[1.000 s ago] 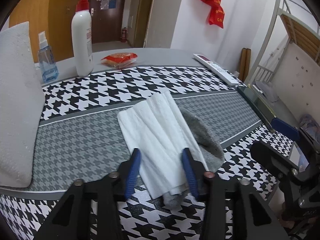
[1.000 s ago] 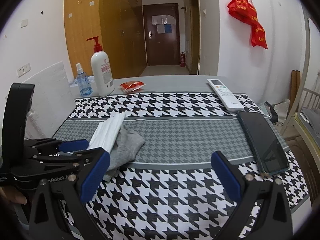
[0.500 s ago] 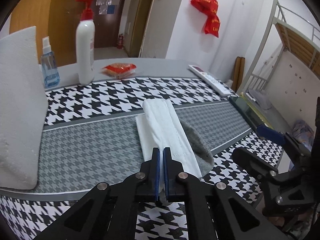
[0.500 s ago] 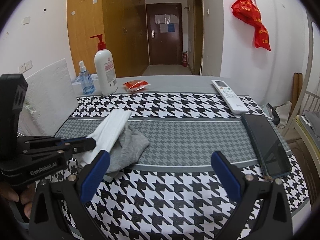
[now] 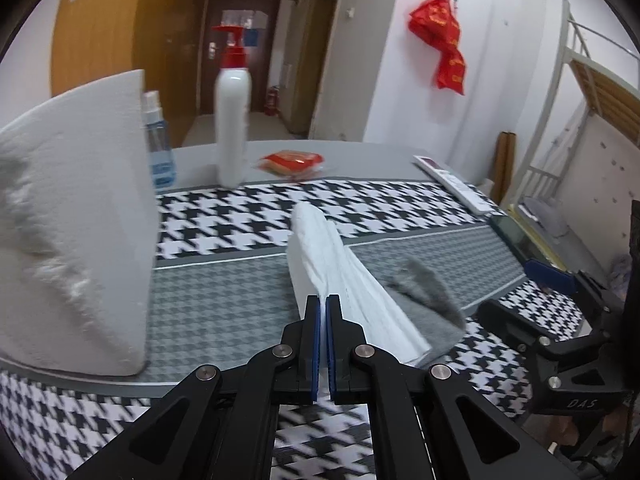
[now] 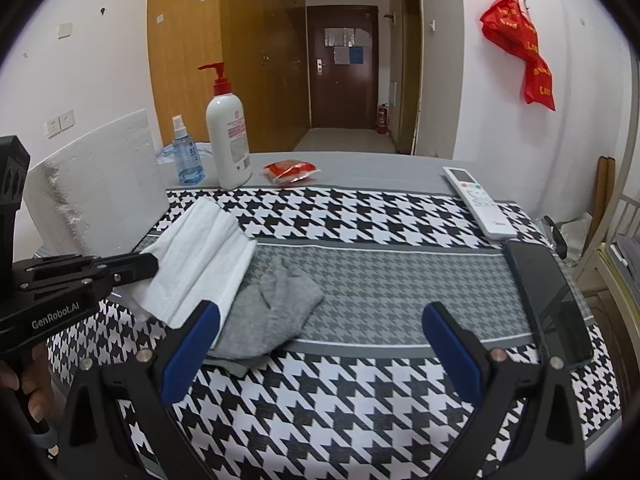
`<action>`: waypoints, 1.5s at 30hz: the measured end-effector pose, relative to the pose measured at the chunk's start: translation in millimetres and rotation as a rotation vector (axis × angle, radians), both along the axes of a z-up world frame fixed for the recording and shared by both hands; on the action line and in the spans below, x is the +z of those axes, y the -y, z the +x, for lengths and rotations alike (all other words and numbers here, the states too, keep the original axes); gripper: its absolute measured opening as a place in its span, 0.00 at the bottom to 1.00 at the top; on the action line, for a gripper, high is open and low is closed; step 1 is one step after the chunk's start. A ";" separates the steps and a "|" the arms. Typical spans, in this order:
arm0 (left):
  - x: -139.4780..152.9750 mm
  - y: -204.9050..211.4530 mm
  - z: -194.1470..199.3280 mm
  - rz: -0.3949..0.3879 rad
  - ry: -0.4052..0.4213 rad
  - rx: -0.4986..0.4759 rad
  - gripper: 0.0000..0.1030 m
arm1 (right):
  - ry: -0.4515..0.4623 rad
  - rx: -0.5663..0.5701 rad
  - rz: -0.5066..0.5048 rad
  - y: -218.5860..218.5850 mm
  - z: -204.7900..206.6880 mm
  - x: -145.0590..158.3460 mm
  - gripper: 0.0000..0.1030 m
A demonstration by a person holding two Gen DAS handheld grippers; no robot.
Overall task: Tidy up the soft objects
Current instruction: 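Lower the right gripper onto the grey cloth and close on it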
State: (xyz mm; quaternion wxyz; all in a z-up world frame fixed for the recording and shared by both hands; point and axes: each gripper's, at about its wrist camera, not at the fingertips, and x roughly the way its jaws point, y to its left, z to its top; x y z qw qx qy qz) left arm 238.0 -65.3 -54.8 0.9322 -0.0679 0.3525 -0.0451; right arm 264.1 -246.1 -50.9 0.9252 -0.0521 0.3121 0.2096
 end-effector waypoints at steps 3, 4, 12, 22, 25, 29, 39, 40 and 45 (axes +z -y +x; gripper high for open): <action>1.4 -9.7 -4.7 0.010 0.003 0.036 0.03 | 0.002 0.015 0.000 -3.6 0.1 0.1 0.99; 2.1 -13.4 -6.6 0.012 0.004 0.049 0.03 | 0.002 0.020 -0.001 -5.1 0.3 0.0 0.99; 3.2 -25.1 -12.4 0.023 -0.014 0.089 0.03 | -0.012 0.057 -0.005 -18.9 3.4 -3.7 0.99; -13.7 -16.6 0.6 0.021 -0.079 0.070 0.56 | -0.051 0.058 -0.026 -24.0 8.9 -11.1 0.99; -18.3 -15.9 5.2 0.022 -0.105 0.069 0.61 | -0.072 0.067 -0.036 -28.0 12.7 -14.2 0.99; -22.9 -11.6 10.5 0.047 -0.121 0.064 0.65 | -0.089 0.069 -0.039 -29.8 17.5 -16.1 0.99; -31.5 -11.6 18.0 0.058 -0.145 0.067 0.69 | -0.195 0.092 -0.076 -42.0 35.7 -31.2 0.84; -32.3 -11.7 18.6 0.058 -0.150 0.065 0.69 | -0.205 0.094 -0.079 -42.6 36.6 -33.0 0.82; -34.7 -9.8 20.0 0.055 -0.160 0.049 0.69 | -0.225 0.109 -0.091 -46.2 36.9 -37.1 0.74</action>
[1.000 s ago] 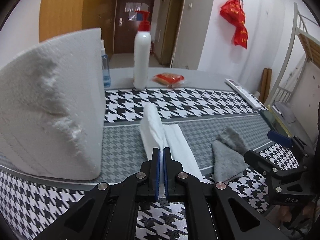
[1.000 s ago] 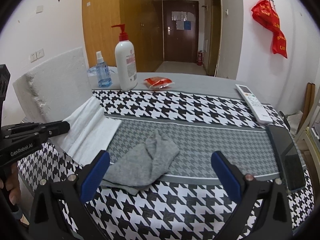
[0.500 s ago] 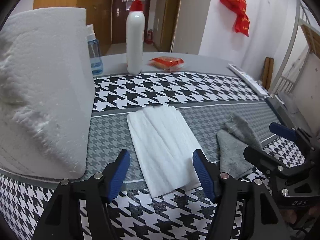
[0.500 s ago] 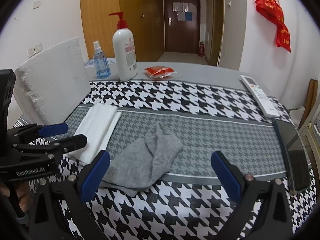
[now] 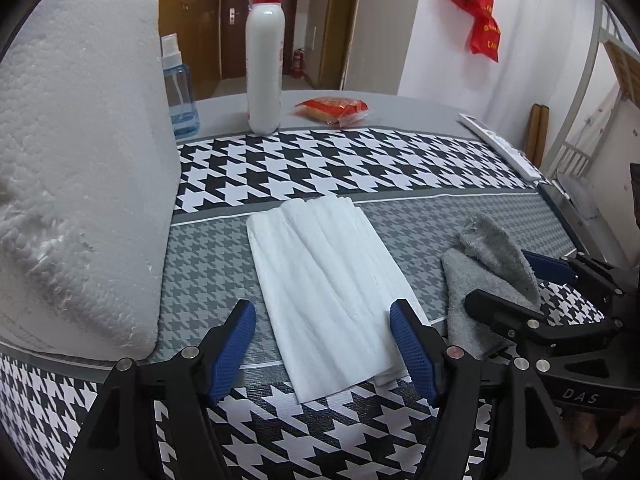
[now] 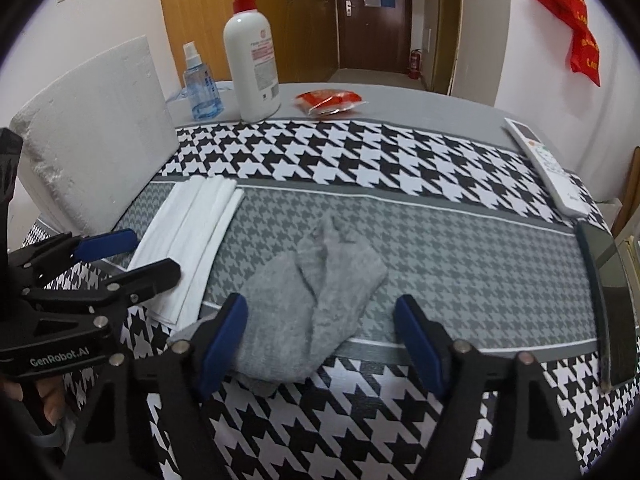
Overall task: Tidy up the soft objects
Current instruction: 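Lower the right gripper onto the grey cloth and close on it, then lift the white tissues with the left gripper while the right gripper lifts the grey cloth toward the box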
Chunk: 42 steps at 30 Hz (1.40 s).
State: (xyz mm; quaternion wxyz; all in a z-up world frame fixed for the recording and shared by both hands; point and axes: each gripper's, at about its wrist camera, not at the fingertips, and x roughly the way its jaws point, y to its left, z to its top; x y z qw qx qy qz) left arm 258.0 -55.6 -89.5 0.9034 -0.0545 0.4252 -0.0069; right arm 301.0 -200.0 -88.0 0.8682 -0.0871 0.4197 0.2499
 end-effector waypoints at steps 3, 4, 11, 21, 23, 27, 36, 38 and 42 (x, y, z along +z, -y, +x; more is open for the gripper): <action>-0.1 0.3 0.2 -0.004 -0.001 -0.003 0.69 | 0.002 0.018 -0.010 -2.8 -2.9 -1.1 0.68; 0.0 0.2 0.1 -0.005 -0.001 -0.003 0.69 | 0.004 0.024 -0.012 -3.8 -3.4 -1.2 0.65; -1.4 2.4 3.1 -0.008 -0.007 -0.012 0.78 | 0.006 0.064 0.002 -8.7 -4.7 -1.1 0.30; -2.5 6.6 5.0 0.008 -0.015 -0.021 0.82 | 0.052 0.054 0.066 5.0 -10.7 14.1 0.18; -2.8 7.9 6.1 0.015 -0.018 -0.017 0.82 | 0.060 0.043 0.072 9.4 -12.2 18.3 0.18; -3.2 10.5 7.1 0.035 -0.024 -0.010 0.82 | 0.063 0.027 0.080 16.1 -15.7 21.5 0.18; -3.1 15.8 11.5 0.091 -0.026 0.014 0.61 | 0.078 0.010 0.115 34.3 -33.9 29.8 0.18; -2.1 17.9 10.5 0.094 -0.019 0.006 0.53 | 0.084 0.006 0.122 38.3 -36.5 32.2 0.18; -0.5 19.4 8.7 0.095 -0.016 0.010 0.20 | 0.097 0.000 0.138 44.4 -42.3 36.1 0.18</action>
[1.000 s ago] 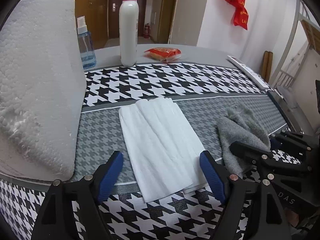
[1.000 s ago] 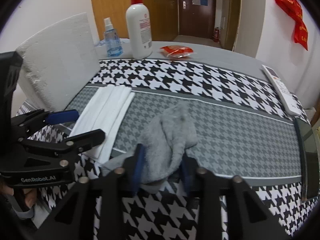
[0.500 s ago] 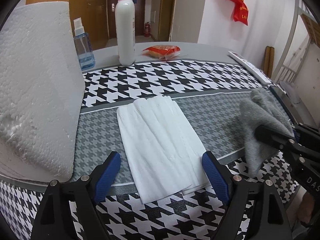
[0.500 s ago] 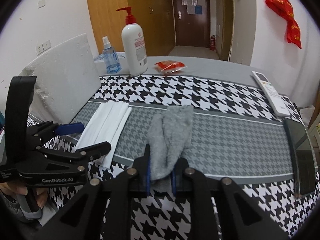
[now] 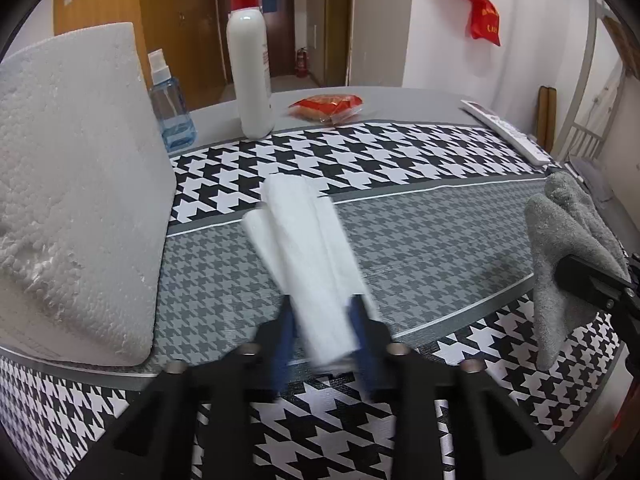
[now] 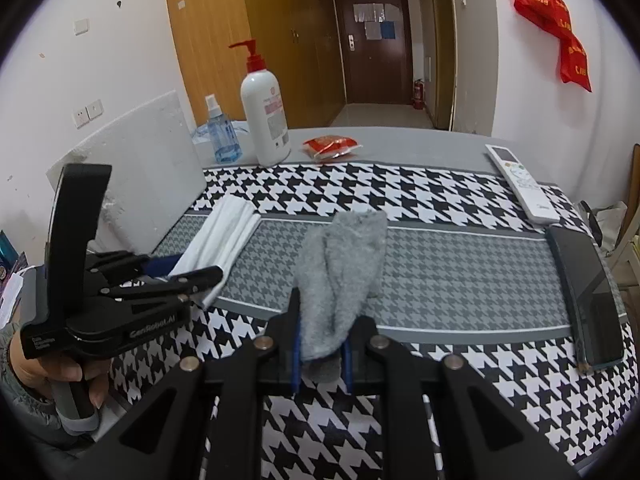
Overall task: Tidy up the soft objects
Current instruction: 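Lift the white tissues with the left gripper while the right gripper lifts the grey cloth toward the box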
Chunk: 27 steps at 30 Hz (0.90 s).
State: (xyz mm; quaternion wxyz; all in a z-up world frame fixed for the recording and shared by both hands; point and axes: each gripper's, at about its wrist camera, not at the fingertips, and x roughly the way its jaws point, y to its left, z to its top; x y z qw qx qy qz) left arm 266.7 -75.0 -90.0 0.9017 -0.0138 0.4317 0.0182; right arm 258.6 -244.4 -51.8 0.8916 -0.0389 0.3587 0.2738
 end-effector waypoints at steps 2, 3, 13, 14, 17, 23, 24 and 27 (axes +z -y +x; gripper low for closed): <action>-0.1 -0.6 -1.0 -0.012 0.005 -0.011 0.14 | 0.005 0.000 0.004 0.4 -1.5 0.6 0.18; 0.2 -0.9 -2.6 -0.027 0.007 -0.018 0.11 | 0.008 0.000 0.002 0.6 -2.9 0.9 0.18; 37.0 -6.4 -32.9 -0.033 0.157 -0.069 0.09 | 0.056 -0.013 0.015 -5.1 -11.1 13.4 0.18; 40.3 -7.9 -35.2 -0.032 0.169 -0.072 0.09 | 0.064 -0.012 0.018 -6.1 -12.8 16.0 0.18; 52.9 -12.0 -45.0 -0.026 0.213 -0.082 0.09 | 0.079 -0.021 0.018 -10.9 -13.0 21.4 0.18; 70.2 -17.6 -59.6 -0.009 0.278 -0.096 0.09 | 0.117 -0.030 0.034 -19.1 -16.3 34.2 0.18; 72.5 -18.1 -61.4 -0.007 0.286 -0.098 0.09 | 0.122 -0.030 0.036 -19.8 -16.8 35.7 0.18; 79.2 -20.1 -67.1 -0.006 0.312 -0.106 0.09 | 0.141 -0.032 0.039 -22.4 -19.6 41.8 0.18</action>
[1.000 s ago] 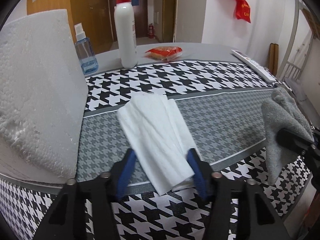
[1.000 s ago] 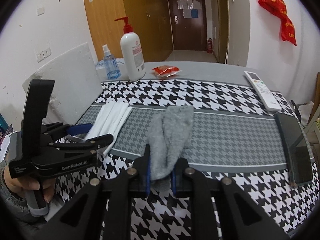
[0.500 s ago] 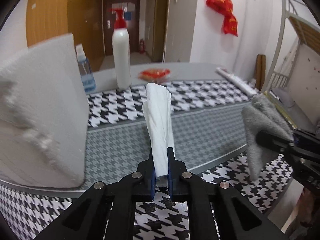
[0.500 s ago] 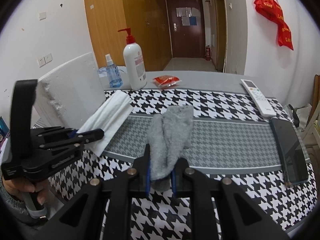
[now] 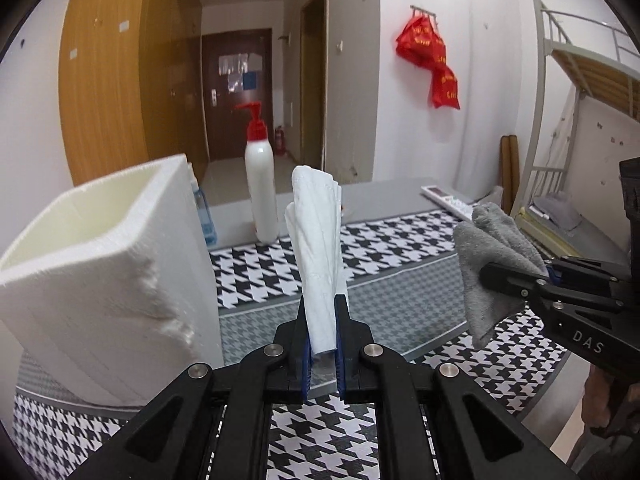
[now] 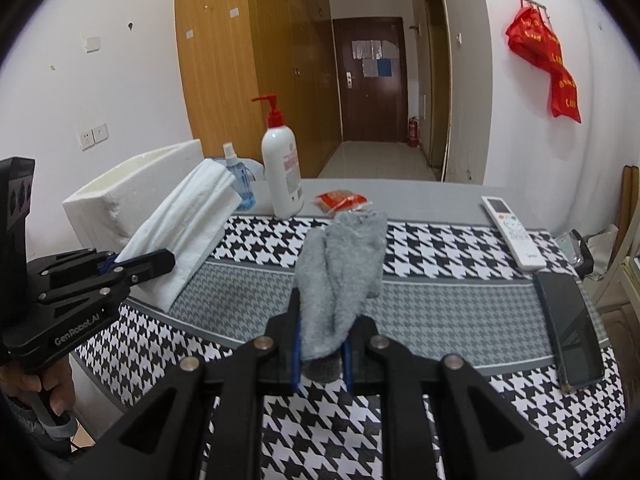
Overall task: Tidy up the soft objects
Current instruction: 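Lift the white tissues with the left gripper while the right gripper lifts the grey cloth toward the box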
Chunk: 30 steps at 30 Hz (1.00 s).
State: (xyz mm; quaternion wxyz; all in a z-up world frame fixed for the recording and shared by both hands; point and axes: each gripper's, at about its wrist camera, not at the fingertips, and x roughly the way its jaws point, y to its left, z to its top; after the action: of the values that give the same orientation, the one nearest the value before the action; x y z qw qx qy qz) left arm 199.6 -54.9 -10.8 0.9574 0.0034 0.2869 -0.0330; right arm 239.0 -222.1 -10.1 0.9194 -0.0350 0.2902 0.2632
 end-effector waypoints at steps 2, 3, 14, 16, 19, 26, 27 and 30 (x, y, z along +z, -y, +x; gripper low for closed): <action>4.4 -2.0 -3.6 0.005 0.024 0.000 0.09 | 0.014 -0.003 0.002 -1.7 -2.7 4.8 0.18; 6.1 -3.1 -5.1 0.009 0.032 0.002 0.09 | 0.022 -0.003 0.004 -2.5 -4.4 7.6 0.18; 26.9 -15.3 -23.3 0.031 0.107 0.042 0.09 | 0.081 0.004 0.022 -14.7 -19.6 26.9 0.18; 29.7 -17.1 -26.5 0.029 0.117 0.036 0.09 | 0.097 0.008 0.028 -17.6 -23.4 31.0 0.19; 35.8 -19.7 -30.9 0.035 0.140 0.033 0.09 | 0.116 0.009 0.036 -19.7 -26.9 35.4 0.18; 46.3 -30.7 -46.7 0.040 0.190 0.051 0.10 | 0.141 0.010 0.042 -26.5 -30.6 44.8 0.18; 49.2 -31.7 -46.1 0.041 0.195 0.053 0.10 | 0.145 0.012 0.041 -28.1 -30.9 46.4 0.18; 56.7 -35.0 -48.7 0.045 0.217 0.058 0.10 | 0.162 0.027 0.047 -35.0 -32.2 53.0 0.19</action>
State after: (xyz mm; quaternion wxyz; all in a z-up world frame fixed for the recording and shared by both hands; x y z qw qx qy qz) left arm 150.9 -20.0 45.9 0.9830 0.0201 0.1823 0.0017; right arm 206.8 -187.0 43.0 0.9368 -0.0385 0.2081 0.2787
